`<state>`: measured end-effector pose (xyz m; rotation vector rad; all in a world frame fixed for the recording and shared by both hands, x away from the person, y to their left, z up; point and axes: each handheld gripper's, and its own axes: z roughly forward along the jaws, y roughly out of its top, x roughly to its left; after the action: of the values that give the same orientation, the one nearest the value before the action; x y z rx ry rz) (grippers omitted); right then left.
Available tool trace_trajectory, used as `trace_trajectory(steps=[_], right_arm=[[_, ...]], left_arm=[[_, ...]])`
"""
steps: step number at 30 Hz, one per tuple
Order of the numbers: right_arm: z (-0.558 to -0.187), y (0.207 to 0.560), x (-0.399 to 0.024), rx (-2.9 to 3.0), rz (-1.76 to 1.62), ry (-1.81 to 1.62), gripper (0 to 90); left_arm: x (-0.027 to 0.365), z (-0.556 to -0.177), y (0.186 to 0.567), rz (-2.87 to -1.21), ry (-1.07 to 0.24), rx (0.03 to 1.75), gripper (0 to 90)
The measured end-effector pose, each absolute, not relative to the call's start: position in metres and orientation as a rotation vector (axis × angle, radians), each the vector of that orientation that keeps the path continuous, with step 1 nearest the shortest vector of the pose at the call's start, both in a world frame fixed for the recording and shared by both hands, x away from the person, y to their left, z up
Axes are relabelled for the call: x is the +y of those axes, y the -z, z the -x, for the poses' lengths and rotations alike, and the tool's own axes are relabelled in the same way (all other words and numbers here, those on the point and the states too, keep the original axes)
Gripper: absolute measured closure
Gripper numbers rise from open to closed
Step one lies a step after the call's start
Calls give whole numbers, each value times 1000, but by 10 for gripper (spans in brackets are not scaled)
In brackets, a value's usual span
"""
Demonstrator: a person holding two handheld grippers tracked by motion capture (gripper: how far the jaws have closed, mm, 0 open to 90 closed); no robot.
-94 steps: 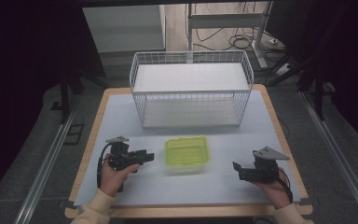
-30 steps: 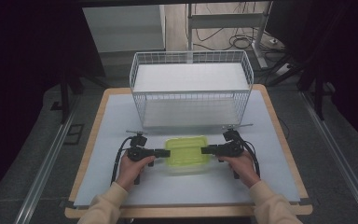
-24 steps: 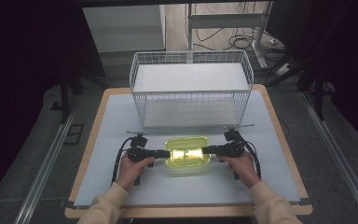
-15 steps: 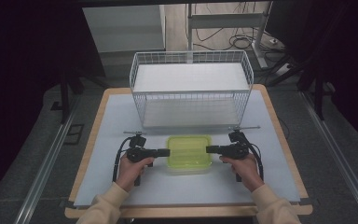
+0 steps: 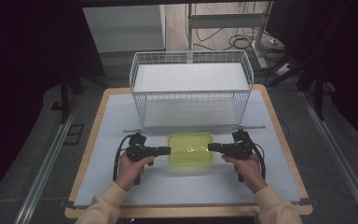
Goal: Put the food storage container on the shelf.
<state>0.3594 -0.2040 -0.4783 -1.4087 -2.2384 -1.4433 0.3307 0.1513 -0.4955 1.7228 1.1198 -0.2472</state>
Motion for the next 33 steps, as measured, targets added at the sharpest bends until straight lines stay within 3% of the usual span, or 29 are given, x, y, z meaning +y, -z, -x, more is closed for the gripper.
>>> trace_trajectory(steps=[33], right_arm=[[-358, 440, -200, -2296, 1334, 1585, 802]], left_arm=[[157, -330, 457, -1692, 172, 1061, 817]])
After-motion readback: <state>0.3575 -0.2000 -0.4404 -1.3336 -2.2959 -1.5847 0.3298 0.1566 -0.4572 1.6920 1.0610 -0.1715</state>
